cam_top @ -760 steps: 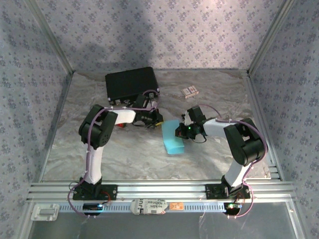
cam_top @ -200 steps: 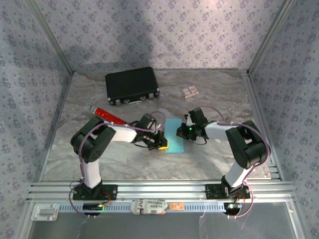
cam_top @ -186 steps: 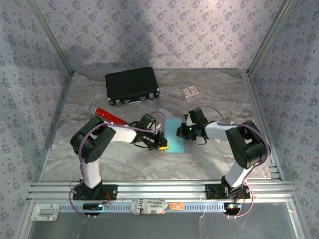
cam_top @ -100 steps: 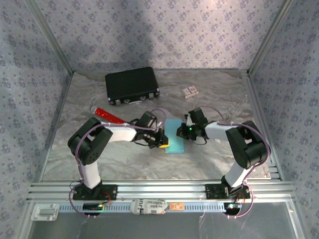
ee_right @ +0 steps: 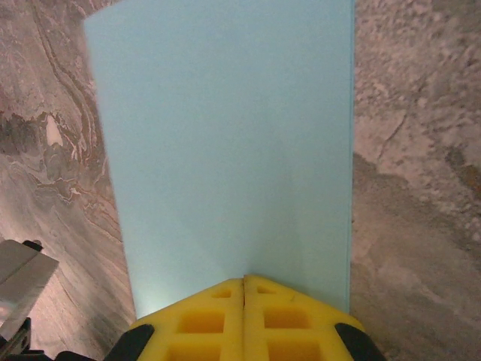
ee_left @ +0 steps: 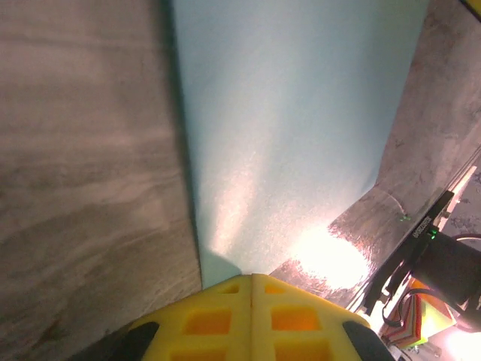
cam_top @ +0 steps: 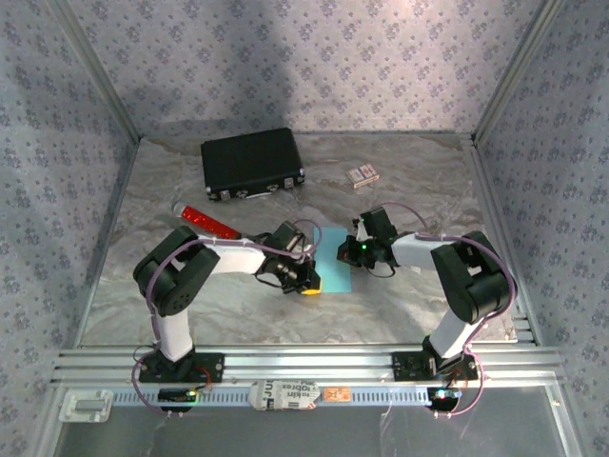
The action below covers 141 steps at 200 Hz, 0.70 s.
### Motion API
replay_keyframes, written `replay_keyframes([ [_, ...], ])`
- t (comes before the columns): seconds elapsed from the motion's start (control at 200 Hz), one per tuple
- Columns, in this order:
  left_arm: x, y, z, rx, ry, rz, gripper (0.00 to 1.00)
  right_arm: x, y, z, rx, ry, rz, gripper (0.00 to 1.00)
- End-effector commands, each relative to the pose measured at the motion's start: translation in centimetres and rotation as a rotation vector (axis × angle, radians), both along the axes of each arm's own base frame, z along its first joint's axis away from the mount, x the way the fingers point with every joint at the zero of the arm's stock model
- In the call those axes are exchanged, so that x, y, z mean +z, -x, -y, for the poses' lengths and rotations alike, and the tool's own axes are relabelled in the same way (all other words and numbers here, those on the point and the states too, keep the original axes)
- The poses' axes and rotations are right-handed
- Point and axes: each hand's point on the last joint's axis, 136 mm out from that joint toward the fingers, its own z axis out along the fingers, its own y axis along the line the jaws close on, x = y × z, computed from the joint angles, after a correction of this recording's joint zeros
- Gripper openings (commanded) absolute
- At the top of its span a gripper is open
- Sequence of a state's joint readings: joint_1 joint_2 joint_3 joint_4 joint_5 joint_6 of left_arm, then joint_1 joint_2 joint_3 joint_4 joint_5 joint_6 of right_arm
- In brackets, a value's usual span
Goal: Fold a paper plane with a square sheet of paper (pick it up from the middle)
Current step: First fold the square sheet of paper in half at the center of the table.
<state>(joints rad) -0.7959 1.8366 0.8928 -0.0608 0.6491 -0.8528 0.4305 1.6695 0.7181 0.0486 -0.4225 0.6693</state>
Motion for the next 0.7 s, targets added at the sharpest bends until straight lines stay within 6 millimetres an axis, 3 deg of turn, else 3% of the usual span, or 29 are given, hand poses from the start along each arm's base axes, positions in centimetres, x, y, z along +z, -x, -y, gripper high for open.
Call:
replay_keyframes([
  [0.0, -2.3, 2.1, -2.3, -0.035, -0.105, -0.038, 0.04, -3.9, 3.1, 3.1, -0.044, 0.150, -0.137, 0.00],
  [0.195, -2.3, 2.9, -2.6, -0.053, -0.102, -0.036, 0.04, -3.9, 3.1, 3.2, -0.046, 0.151, -0.139, 0.00],
  [0.33, -0.8, 3.1, -1.9, -0.070, -0.054, -0.006, 0.04, -3.8, 3.0, 3.1, -0.042, 0.148, -0.138, 0.00],
  [0.535, 3.8, 0.4, -0.1, 0.021, 0.081, 0.083, 0.06, -3.6, 3.0, 3.1, -0.036, 0.147, -0.139, 0.00],
  [0.7, 4.9, -1.8, 0.8, 0.079, 0.136, 0.095, 0.06, -3.5, 3.0, 3.1, -0.033, 0.146, -0.138, 0.00],
])
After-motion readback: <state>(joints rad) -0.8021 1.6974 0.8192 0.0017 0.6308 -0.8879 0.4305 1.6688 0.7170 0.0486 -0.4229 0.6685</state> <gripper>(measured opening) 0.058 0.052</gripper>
